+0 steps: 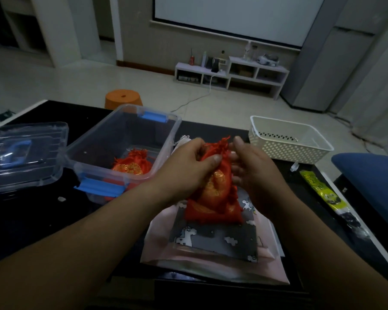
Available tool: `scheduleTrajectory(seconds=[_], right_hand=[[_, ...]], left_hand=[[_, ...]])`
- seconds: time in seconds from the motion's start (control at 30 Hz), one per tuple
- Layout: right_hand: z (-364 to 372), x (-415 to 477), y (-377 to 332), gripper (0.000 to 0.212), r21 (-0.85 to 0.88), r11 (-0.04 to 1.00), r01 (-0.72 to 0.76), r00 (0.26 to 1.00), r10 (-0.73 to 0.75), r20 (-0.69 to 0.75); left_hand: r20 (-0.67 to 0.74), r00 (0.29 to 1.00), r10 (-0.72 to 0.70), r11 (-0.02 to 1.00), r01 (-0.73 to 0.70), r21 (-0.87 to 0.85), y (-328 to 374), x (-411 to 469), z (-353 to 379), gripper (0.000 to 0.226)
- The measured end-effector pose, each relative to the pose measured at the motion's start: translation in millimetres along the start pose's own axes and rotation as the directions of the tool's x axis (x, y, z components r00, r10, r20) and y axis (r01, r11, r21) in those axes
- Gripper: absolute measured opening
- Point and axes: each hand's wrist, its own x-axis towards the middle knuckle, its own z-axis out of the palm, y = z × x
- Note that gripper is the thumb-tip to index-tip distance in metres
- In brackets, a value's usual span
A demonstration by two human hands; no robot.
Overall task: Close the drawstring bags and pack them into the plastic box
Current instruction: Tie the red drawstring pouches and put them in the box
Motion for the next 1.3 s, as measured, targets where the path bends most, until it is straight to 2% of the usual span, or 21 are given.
scheduleTrajectory(seconds=[0.13, 0.23, 0.33, 0.4, 0.47, 0.57, 0.67, 0.77, 0.87, 1.03, 1.17, 1.23, 1.3], right_hand=[[22, -6, -6, 0.019, -0.125, 0.99, 0.059, 0.995, -0.048, 0.092], [48, -4, -18, 0.014, -0.093, 0.99, 0.102, 0.994, -0.098, 0.04], [76, 3, -29, 0.016, -0.092, 0.987, 0.132, 0.991, -0.133, -0.007], [99, 11, -37, 0.019, -0.114, 0.982, 0.152, 0.988, -0.152, 0.013], [120, 26, -44, 0.021, -0.154, 0.978, 0.144, 0.99, -0.144, 0.012], [149, 48, -51, 0.021, -0.317, 0.941, 0.121, 0.993, -0.117, 0.032], [167, 67, -46, 0.023, -0.469, 0.876, 0.112, 0.993, -0.109, 0.033], [160, 74, -34, 0.033, -0.636, 0.765, 0.098, 0.984, -0.171, -0.055], [133, 66, -25, 0.034, -0.645, 0.761, 0.074, 0.972, -0.2, -0.125], [86, 48, -18, 0.029, -0.658, 0.75, 0.065, 0.949, -0.251, -0.192], [49, 30, -17, 0.022, -0.653, 0.757, -0.005, 0.936, -0.226, -0.269], [34, 21, -10, 0.02, -0.694, 0.719, -0.03, 0.942, -0.213, -0.261], [24, 10, -5, 0.012, -0.769, 0.639, -0.028, 0.958, -0.202, -0.202]], left_hand=[[-0.132, 0.988, 0.082, 0.996, -0.075, 0.052, 11, -9, -21, 0.019], [-0.21, 0.967, 0.148, 0.984, -0.123, 0.126, 18, -13, -46, 0.019], [-0.215, 0.964, 0.157, 0.984, -0.132, 0.123, 24, -14, -75, 0.021], [-0.225, 0.965, 0.134, 0.985, -0.106, 0.133, 24, -16, -100, 0.029], [-0.294, 0.947, 0.133, 0.984, -0.091, 0.151, 19, -16, -125, 0.032], [-0.395, 0.908, 0.136, 0.969, -0.038, 0.245, 5, -10, -154, 0.027], [-0.393, 0.916, 0.083, 0.948, 0.049, 0.315, -13, 1, -164, 0.03], [-0.392, 0.92, 0.031, 0.876, 0.164, 0.453, -24, 9, -166, 0.046], [-0.415, 0.904, 0.103, 0.854, 0.133, 0.503, -20, 13, -160, 0.044], [-0.31, 0.916, 0.254, 0.852, -0.061, 0.52, 1, 12, -123, 0.023], [-0.243, 0.899, 0.364, 0.851, -0.215, 0.479, 22, 4, -82, 0.013], [-0.17, 0.91, 0.379, 0.842, -0.262, 0.472, 24, -1, -60, 0.01], [-0.053, 0.957, 0.286, 0.823, -0.217, 0.524, 15, -4, -37, 0.003]])
